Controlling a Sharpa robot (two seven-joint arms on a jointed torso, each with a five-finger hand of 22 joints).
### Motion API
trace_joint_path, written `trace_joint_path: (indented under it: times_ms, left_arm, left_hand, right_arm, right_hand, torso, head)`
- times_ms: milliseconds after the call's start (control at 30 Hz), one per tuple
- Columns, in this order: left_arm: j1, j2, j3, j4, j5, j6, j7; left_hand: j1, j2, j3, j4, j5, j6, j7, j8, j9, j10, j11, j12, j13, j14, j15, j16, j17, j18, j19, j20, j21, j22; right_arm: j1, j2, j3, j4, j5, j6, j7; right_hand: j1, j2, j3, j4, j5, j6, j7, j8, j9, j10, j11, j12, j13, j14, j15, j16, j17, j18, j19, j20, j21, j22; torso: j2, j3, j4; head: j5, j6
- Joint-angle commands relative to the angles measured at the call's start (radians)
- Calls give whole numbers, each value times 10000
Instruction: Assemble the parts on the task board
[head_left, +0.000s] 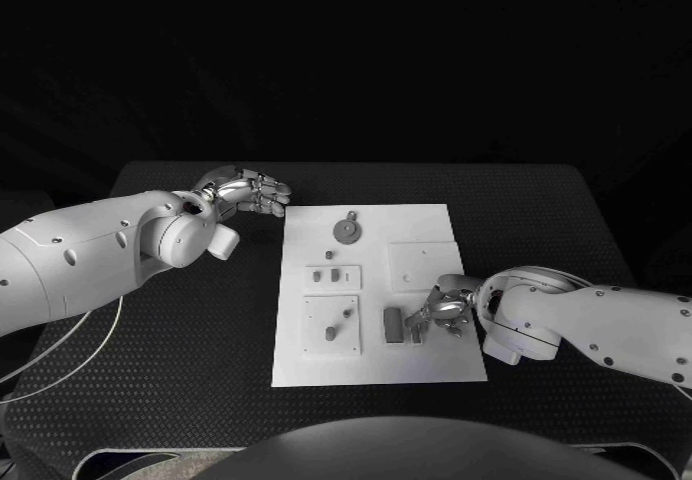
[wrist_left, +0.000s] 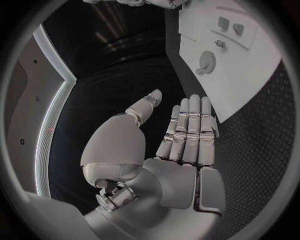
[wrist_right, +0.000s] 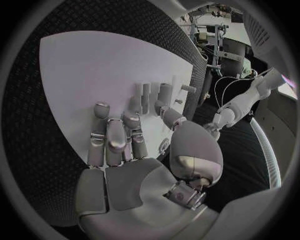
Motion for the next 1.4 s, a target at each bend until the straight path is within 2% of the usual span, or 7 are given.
trace_joint_path:
  times_ms: [33,500,800,1033,1200,1300,1400]
  left_arm:
    - [9,14,4,26,20,146,42]
    - [9,0,1,22,14,96,84]
    - [6,135,2,-225,29,-275,508]
    - [4,382,5,-658,397,-464,864]
    - [4,751,17,-1284,529,-431,1080]
    - [4,1026,32,-1757,617,-362,1219]
    - [4,1227,44,-2124,819,-248,1327]
  left_hand:
    - [-105,-28,-3,42,-37,-55,15,49,-17,-82,-5,34,-12,7,65,-63,18,64,-81,-2,61,-16]
    - [-104,-32,-2,45,-37,-59,16,48,-19,-88,-3,33,-14,6,65,-73,30,64,-84,-2,61,-17]
    - [-88,3,7,59,-38,25,-18,102,-4,-2,-41,90,5,44,54,-89,86,75,-57,-10,83,-4]
    - [3,166,59,29,-34,290,-153,245,26,240,-154,217,40,113,11,-151,198,74,-12,-38,100,29]
    - [38,283,81,-7,-36,410,-236,293,21,362,-203,240,40,9,13,-310,217,55,-13,-47,102,59]
    - [28,335,74,-21,-41,414,-248,285,5,366,-200,211,22,-73,15,-415,216,47,-22,-46,100,74]
    - [-13,380,46,-50,-83,350,-262,235,-34,279,-200,105,-32,-268,29,-627,198,33,-54,-39,87,89]
  right_arm:
    - [-26,-5,-10,-2,-20,148,94]
    - [-20,-317,-3,30,-75,-6,846]
    - [662,-247,82,-717,742,-747,2804]
    - [1056,752,546,-3066,3057,-504,5701]
    - [1065,2127,971,-5685,4445,128,7042]
    - [1054,2842,1157,-6981,4568,407,7567]
    - [1018,3412,1324,-7987,5060,677,7915]
  right_hand:
    - [-14,-168,81,161,-35,-106,86,5,-8,-72,-7,-34,11,-58,-12,-12,-26,136,59,-9,-30,151]
    - [106,-506,180,341,-36,-231,121,6,-21,-132,25,-51,21,-204,1,-50,-213,136,8,-5,-37,173]
    - [310,-583,115,253,-34,-1015,372,-312,-132,-278,261,-50,47,-402,170,-106,-416,136,-69,41,-72,171]
    - [802,163,-45,-381,-48,-1153,467,-202,10,-767,354,-226,12,-952,285,-386,-689,94,-537,239,-286,165]
    - [987,751,-89,-1009,-66,-1523,597,-226,109,-1643,515,-1512,-962,-2042,444,-1664,-1360,-160,-1812,648,-1148,-43]
    - [1090,1036,106,-1170,-40,-1886,802,-318,132,-2314,785,-2824,-2098,-3002,775,-3054,-2080,-396,-2848,938,-2002,-379]
    - [1158,1119,267,-1279,-92,-2181,1033,-334,184,-2616,1045,-4474,-3745,-3783,1542,-5232,-3261,-695,-4060,1270,-3094,-882]
  torso:
    - [1,-2,0]
    - [-6,3,-7]
    - [-66,16,-35]
    - [-225,-15,-100]
    - [-427,-69,-151]
    - [-556,-86,-162]
    - [-675,-96,-166]
  head:
    - [-6,2]
    - [-46,7]
    - [-160,449]
    - [-316,1150]
    - [-364,1543]
    - [-323,1765]
    - [-306,1872]
